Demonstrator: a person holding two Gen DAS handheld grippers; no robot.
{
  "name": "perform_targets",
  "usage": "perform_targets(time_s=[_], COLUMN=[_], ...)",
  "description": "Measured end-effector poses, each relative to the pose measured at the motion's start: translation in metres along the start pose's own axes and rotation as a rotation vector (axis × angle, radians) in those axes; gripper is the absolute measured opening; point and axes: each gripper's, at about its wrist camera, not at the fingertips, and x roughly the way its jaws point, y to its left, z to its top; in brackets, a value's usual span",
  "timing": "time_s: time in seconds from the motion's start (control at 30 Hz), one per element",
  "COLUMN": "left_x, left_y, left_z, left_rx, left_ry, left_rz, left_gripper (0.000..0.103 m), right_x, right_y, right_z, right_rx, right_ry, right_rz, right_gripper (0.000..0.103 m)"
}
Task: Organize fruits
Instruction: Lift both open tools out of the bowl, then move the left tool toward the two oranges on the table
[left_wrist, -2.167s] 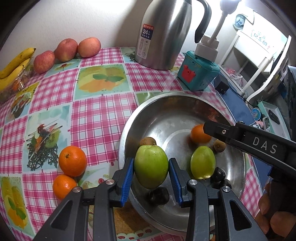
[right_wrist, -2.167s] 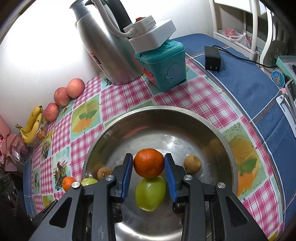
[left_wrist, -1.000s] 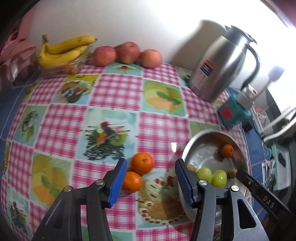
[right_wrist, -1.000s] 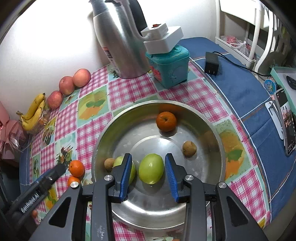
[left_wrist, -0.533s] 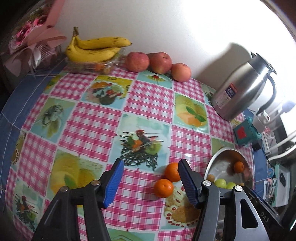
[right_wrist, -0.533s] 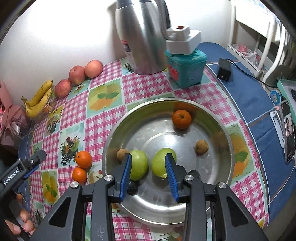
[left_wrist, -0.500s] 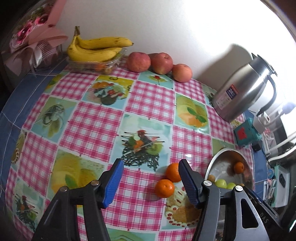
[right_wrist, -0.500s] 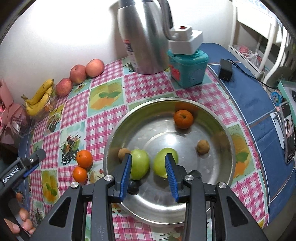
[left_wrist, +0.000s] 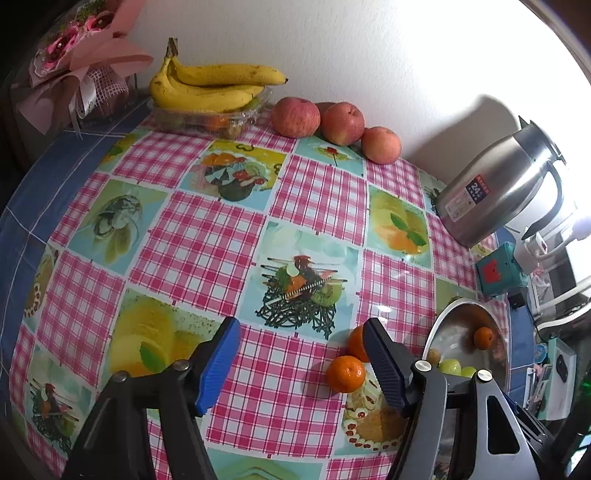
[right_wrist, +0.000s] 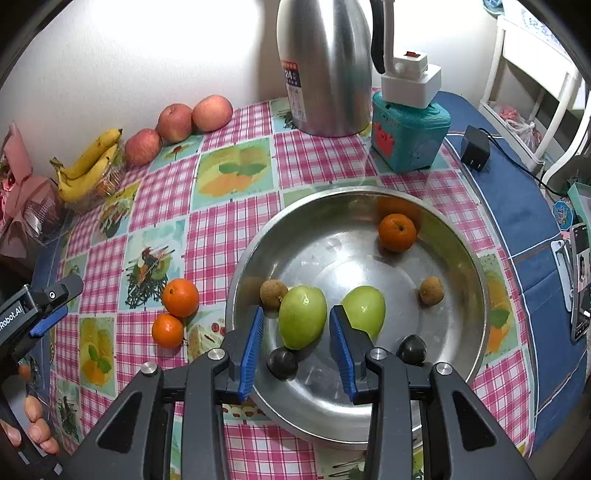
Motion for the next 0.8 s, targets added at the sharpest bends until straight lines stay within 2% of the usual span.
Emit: perform_targets(time_s=[0.1, 0.27, 0.33, 0.37, 0.5, 0.6, 0.8], left_x=[0.007, 0.015, 0.019, 0.021, 0.029, 0.037, 0.044], left_y=[0.0, 0.0, 0.001, 0.001, 0.002, 0.003, 0.005], left_z=[-0.002, -0.004, -0.005, -0.006, -0.009, -0.011, -0.013], left_rx=[0.002, 0.007, 0.009, 0.01, 0.02, 0.028, 0.033], left_ry=[0.023, 0.046, 0.057, 0.062, 0.078, 0.094, 0.102], left_rz=[0.007, 0.027, 0.04, 0.047, 0.072, 0.095, 0.122], left_gripper=[0.076, 0.086, 0.091, 0.095, 0.096, 0.102, 0.103], right_x=[0.006, 0.014, 0.017, 0.018, 0.022, 0.025, 0.028], right_y=[0.0, -0.001, -0.001, -0.001, -0.001, -0.001, -0.001], right_z=[-0.001, -0.002, -0.002, -0.002, -0.003, -0.003, -0.004], right_rx=[-0.001, -0.005, -0.008, -0.01, -0.011, -0.011, -0.005], right_ry=[0.021, 0.053, 0.065, 0.068, 0.083, 0.093, 0.101], right_rz=[-0.013, -0.032, -0.047, -0.051, -0.055, -0.06, -0.059], right_gripper=[0.045, 0.047, 0.061, 0.062, 0.063, 0.073, 0.074])
